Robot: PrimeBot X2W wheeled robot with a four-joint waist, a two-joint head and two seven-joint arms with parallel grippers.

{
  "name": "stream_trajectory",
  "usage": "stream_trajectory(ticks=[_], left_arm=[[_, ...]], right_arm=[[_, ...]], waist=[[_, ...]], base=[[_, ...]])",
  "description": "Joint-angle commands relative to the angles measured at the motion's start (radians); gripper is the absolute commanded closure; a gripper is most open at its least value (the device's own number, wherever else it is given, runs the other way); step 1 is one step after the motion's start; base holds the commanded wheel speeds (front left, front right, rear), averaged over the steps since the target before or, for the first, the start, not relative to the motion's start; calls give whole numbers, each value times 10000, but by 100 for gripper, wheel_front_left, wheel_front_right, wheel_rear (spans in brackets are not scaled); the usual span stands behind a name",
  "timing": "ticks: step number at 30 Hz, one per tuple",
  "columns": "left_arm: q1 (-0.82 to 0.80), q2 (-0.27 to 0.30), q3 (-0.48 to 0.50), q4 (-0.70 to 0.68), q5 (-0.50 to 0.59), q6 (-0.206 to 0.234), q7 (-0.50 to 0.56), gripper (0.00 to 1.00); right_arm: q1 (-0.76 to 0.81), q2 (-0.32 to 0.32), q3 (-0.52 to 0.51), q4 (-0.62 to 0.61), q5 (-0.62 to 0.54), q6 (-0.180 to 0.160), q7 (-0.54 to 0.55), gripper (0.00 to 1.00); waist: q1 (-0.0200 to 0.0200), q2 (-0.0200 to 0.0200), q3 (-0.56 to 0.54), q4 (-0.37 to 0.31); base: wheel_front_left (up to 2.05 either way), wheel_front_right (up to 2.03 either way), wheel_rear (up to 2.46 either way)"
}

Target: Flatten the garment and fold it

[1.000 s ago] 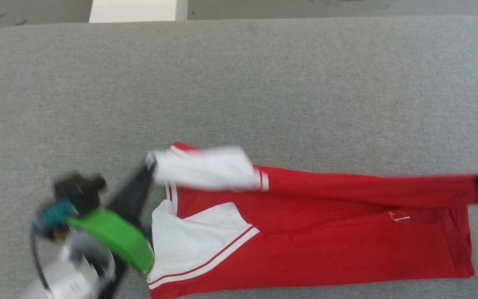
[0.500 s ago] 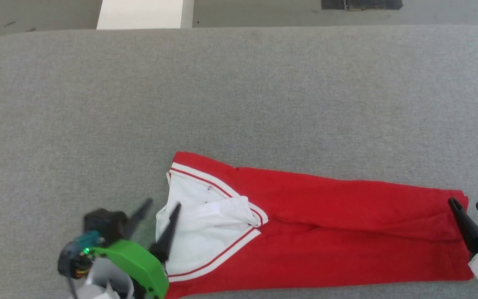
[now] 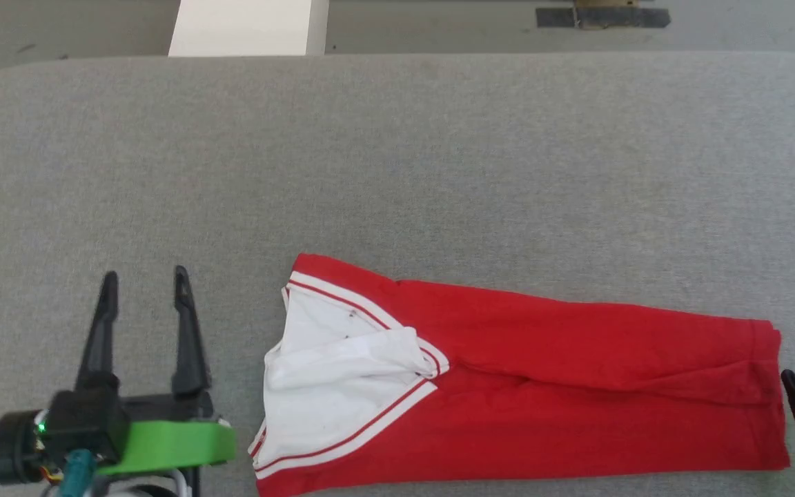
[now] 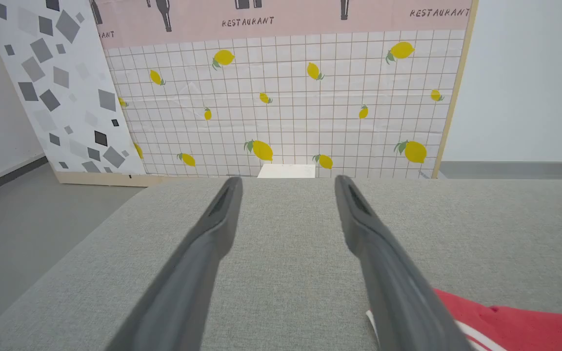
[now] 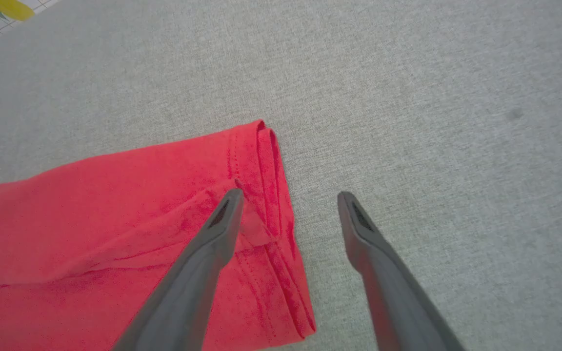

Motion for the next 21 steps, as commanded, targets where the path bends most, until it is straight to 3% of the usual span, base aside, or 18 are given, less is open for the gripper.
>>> stream_trajectory(ticks=[1, 9, 10, 11, 12, 13, 21], left_arm=[[264, -176, 11, -20, 218, 63, -44, 0], [349, -836, 80, 66, 732, -291, -47, 0], [323, -858, 132, 99, 764, -345, -47, 0], [311, -875, 161, 126, 799, -383, -48, 0], [301, -900, 187, 165, 833, -432, -48, 0], [296, -918, 209, 202, 846, -470, -48, 0], [558, -1152, 464, 447, 853, -691, -48, 0]], right_arm=[[-9, 63, 70, 119, -88, -15, -48, 0], [-450, 155, 544, 1289, -239, -15, 218, 0], [-480, 165, 552, 1443, -211, -15, 410, 50], [-509, 173, 547, 1530, -176, -15, 531, 66], [-553, 187, 507, 1599, -136, -15, 586, 88], [-578, 194, 481, 1646, -127, -15, 606, 100], [-1025, -152, -358, 1541, -283, -15, 370, 100]], waist=[[1, -1, 214, 163], [1, -1, 596, 458], [1, -1, 602, 483], [1, -1, 597, 502], [1, -1, 568, 526], [1, -1, 535, 540], [1, -1, -85, 392]], base=[[0, 0, 0], [0, 0, 0], [0, 0, 0], [0, 0, 0], [0, 0, 0], [0, 0, 0], [0, 0, 0]])
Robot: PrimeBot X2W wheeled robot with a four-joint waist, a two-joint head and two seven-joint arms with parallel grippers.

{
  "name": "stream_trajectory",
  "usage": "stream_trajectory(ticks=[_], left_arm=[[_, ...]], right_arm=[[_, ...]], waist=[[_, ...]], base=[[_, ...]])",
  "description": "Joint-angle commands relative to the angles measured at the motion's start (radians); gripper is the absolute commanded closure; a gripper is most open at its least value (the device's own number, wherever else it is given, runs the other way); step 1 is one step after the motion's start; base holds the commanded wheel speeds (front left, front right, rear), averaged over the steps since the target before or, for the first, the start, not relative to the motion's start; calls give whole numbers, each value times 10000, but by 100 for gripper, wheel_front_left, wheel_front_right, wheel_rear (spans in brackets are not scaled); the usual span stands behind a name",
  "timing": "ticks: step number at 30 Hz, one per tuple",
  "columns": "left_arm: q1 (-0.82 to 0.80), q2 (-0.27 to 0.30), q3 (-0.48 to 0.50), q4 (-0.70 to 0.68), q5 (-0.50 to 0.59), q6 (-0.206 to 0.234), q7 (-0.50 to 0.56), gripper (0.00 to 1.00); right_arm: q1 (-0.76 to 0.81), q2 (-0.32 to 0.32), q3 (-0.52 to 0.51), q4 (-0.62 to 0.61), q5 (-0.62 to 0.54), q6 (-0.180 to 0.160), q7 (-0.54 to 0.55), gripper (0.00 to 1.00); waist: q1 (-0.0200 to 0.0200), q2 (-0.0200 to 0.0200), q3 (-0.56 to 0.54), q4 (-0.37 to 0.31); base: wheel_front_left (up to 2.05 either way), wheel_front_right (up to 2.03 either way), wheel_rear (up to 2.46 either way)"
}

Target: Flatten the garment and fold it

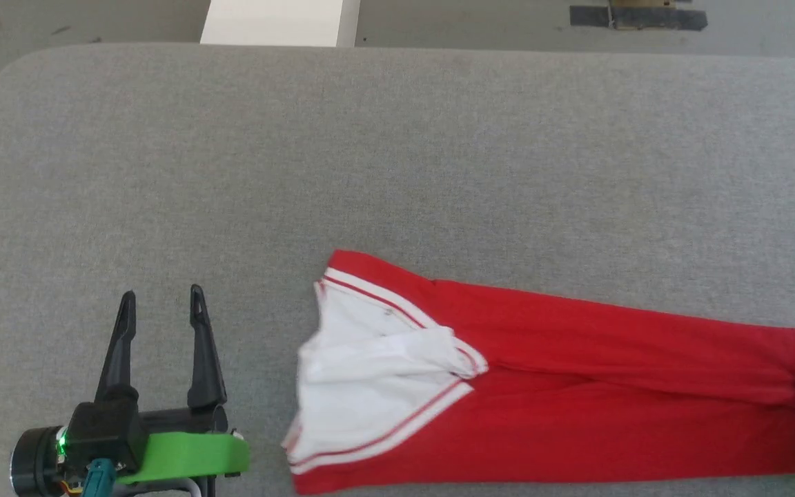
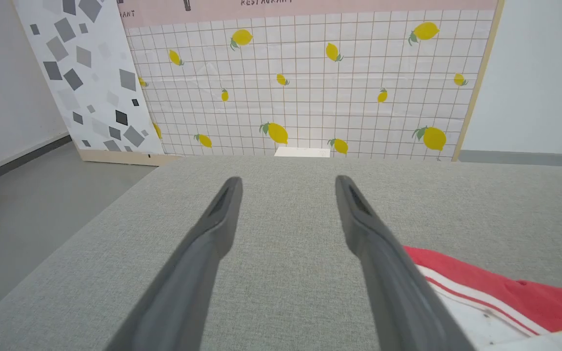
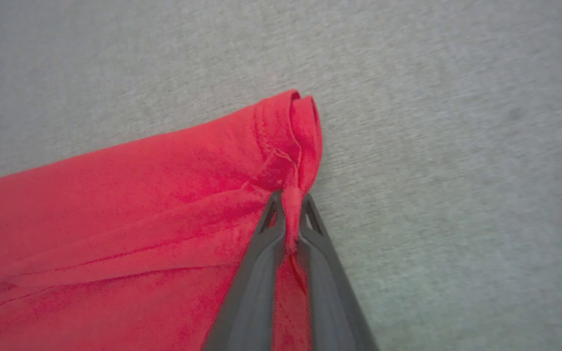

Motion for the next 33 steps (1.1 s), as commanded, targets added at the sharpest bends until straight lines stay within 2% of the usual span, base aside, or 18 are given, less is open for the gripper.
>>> stream_trajectory(ticks=[1, 6, 10, 14, 17, 23, 28, 33], left_arm=[[217, -81, 36, 40, 90, -78, -48, 0], [380, -211, 95, 76, 91, -193, -49, 0], [384, -331, 70, 179, 109, -326, -49, 0], [382, -503, 80, 279, 109, -439, -49, 0], [421, -635, 102, 336, 119, -526, -49, 0], [466, -850, 157, 455, 139, -751, -49, 0], [430, -941, 252, 497, 161, -920, -49, 0], [308, -1058, 263, 567, 219, -1047, -49, 0]], right_arm=[[-234, -225, -360, 10, -165, -21, -79, 100], [-549, -935, -1478, 103, -697, -21, -111, 100], [-671, -1425, -1509, 47, -907, -21, 195, 100], [-511, -1403, -602, -558, -471, -21, 908, 100], [-375, -860, 188, -1320, 385, -21, 1741, 100], [-72, 37, 1936, -3023, 1258, -21, 3146, 100], [-285, 286, 3315, -3756, 1467, -21, 3711, 100], [-766, 402, 4641, -3910, 1542, -21, 3847, 100]], waist=[[0, 0, -220, -137], [0, 0, -433, -285], [0, 0, -555, -309], [0, 0, -675, -289], [0, 0, -743, -266], [0, 0, -806, -141], [0, 0, -739, -7], [0, 0, -544, 173]], base=[[0, 0, 0], [0, 0, 0], [0, 0, 0], [0, 0, 0], [0, 0, 0], [0, 0, 0], [0, 0, 0], [0, 0, 0]])
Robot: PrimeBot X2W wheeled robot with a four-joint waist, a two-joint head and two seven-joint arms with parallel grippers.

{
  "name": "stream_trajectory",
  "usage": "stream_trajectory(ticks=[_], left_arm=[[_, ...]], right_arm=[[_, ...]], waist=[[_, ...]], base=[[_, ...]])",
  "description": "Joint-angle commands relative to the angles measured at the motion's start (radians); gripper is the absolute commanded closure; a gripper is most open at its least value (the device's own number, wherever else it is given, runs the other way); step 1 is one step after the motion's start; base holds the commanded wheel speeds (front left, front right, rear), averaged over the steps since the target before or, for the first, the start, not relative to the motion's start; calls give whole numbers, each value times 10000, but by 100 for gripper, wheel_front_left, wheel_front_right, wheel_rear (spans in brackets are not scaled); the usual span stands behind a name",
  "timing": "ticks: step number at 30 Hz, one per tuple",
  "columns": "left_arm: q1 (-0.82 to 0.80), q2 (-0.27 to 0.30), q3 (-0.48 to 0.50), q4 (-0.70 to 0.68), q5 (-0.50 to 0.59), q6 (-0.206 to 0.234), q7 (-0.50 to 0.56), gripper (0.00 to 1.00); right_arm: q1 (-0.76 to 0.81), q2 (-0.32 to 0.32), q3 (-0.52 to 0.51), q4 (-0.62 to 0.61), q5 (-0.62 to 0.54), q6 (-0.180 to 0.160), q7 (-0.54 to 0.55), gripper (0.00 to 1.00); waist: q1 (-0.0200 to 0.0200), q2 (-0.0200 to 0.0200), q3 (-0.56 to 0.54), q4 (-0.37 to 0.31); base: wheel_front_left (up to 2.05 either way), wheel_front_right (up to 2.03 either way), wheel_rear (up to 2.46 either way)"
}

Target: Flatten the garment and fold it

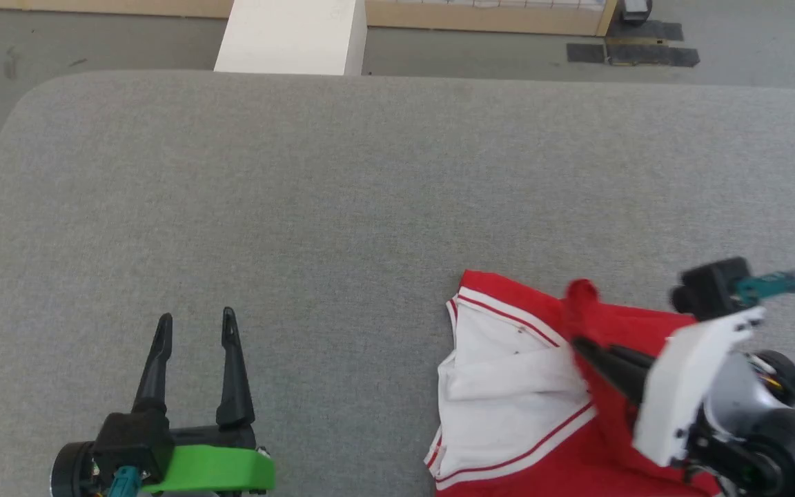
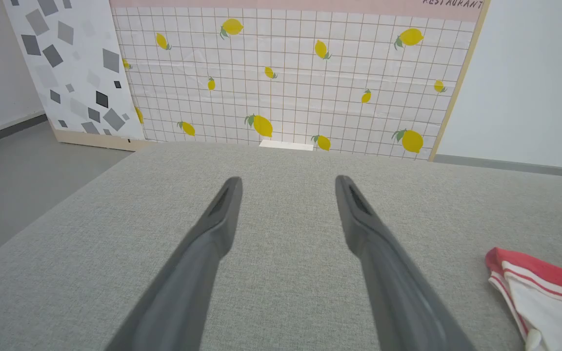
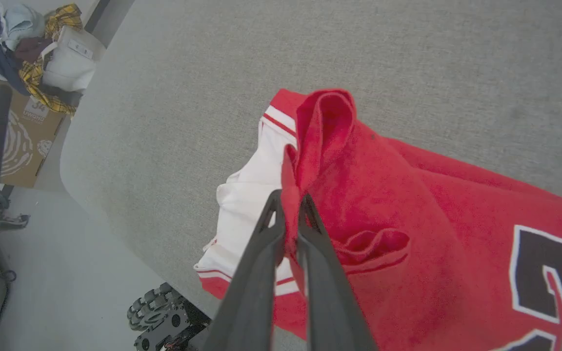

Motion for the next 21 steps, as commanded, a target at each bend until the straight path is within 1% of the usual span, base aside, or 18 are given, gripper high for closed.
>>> stream_trajectory(ticks=[1, 4, 8, 14, 17, 18, 19, 20, 21], left_arm=[[-38, -104, -3, 58, 134, -81, -47, 0], [-201, -221, -90, 181, 155, -205, -47, 0], [-413, -405, -144, 397, 155, -348, -47, 0], [-512, -594, -151, 747, 167, -582, -47, 0], [-554, -631, -114, 876, 186, -682, -47, 0], [-561, -632, -93, 906, 190, -706, -47, 0], [-561, -629, -67, 944, 199, -730, -47, 0], [-555, -628, -49, 975, 205, -750, -47, 0], [-544, -629, -36, 1019, 206, -782, -47, 0]], right_arm=[[-265, 71, 261, 0, 80, -15, 23, 100], [-618, 113, 838, 302, -26, -15, -63, 100], [-962, 241, 1287, 1141, -348, -15, -456, 100], [-1581, 466, 2023, 2903, -974, -15, -1345, 100], [-1879, 527, 2237, 3881, -1480, -15, -1822, 99], [-1948, 540, 2278, 4164, -1589, -15, -1945, 65], [-2023, 554, 2308, 4519, -1688, -15, -2077, 4], [-2084, 563, 2316, 4781, -1753, -15, -2177, 0], [-2149, 572, 2299, 5091, -1823, -15, -2300, 0]], waist=[[0, 0, 130, 120], [0, 0, 249, 329], [0, 0, 302, 576], [0, 0, 265, 751], [0, 0, 202, 785], [0, 0, 178, 777], [0, 0, 138, 757], [0, 0, 105, 737], [0, 0, 54, 707]], base=[[0, 0, 0], [0, 0, 0], [0, 0, 0], [0, 0, 0], [0, 0, 0], [0, 0, 0], [0, 0, 0], [0, 0, 0], [0, 0, 0]])
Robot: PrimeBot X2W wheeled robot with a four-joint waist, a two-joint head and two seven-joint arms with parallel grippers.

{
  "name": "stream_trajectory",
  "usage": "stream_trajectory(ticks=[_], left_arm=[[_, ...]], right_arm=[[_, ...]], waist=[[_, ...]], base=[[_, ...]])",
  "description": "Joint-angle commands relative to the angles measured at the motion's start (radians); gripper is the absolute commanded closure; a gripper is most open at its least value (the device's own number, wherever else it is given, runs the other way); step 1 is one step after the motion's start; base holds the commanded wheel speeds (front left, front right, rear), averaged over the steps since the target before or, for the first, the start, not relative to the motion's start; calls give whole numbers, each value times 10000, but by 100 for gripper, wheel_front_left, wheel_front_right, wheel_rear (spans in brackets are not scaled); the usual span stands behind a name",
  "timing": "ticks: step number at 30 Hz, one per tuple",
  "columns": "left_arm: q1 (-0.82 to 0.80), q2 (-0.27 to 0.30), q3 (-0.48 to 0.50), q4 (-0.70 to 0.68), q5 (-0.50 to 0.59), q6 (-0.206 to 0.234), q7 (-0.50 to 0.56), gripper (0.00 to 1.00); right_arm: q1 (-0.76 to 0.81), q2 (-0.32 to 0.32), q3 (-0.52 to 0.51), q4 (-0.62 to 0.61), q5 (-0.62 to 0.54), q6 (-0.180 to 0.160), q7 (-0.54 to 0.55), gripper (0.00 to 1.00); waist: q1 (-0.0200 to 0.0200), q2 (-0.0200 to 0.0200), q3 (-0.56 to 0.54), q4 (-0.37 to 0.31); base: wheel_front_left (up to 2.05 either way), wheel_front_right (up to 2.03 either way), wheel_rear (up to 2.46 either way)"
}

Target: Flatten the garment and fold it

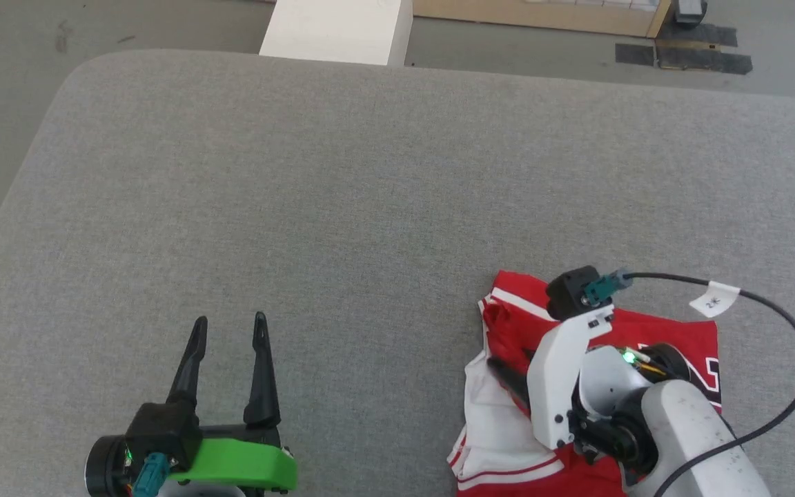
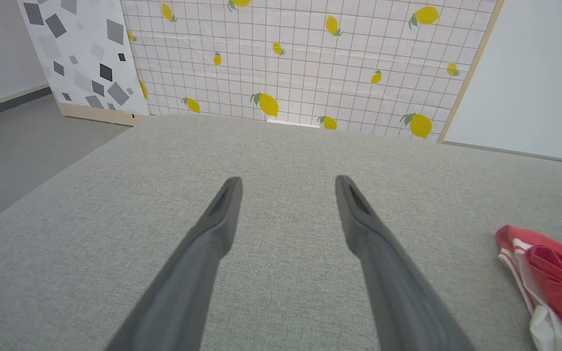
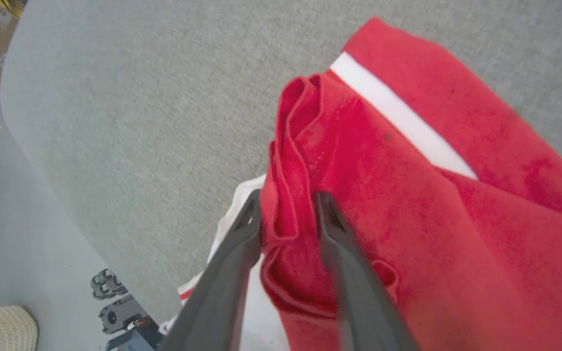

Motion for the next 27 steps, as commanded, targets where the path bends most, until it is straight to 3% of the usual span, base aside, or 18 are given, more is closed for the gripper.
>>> stream_trajectory(ticks=[1, 5, 10, 18, 23, 27], left_arm=[[-182, -64, 34, 73, 126, -71, -47, 0], [-72, -91, 76, 189, 106, -145, -47, 0], [121, -47, 165, 236, 102, -196, -47, 0], [205, -3, 263, -67, 242, -175, -47, 0], [117, 1, 315, -233, 301, -190, -47, 0], [-23, -6, 310, -277, 370, -217, -47, 0]], right_arm=[[-199, 6, 2, 213, -44, -15, -151, 0], [-383, 12, 262, 590, 504, -15, -594, 0], [-386, 14, 39, -354, 1270, -15, -715, 0], [1011, -602, -2862, -3148, 657, -15, -906, 0], [2209, -483, -4495, -3401, 379, -15, -817, 0], [2658, -238, -4921, -2911, 400, -15, -753, 0]], waist=[[0, 0, -95, -67], [0, 0, -309, -255], [0, 0, -497, -553], [0, 0, -323, -855], [0, 0, -74, -874], [0, 0, 175, -828]], base=[[0, 0, 0], [0, 0, 0], [0, 0, 0], [0, 0, 0], [0, 0, 0], [0, 0, 0]])
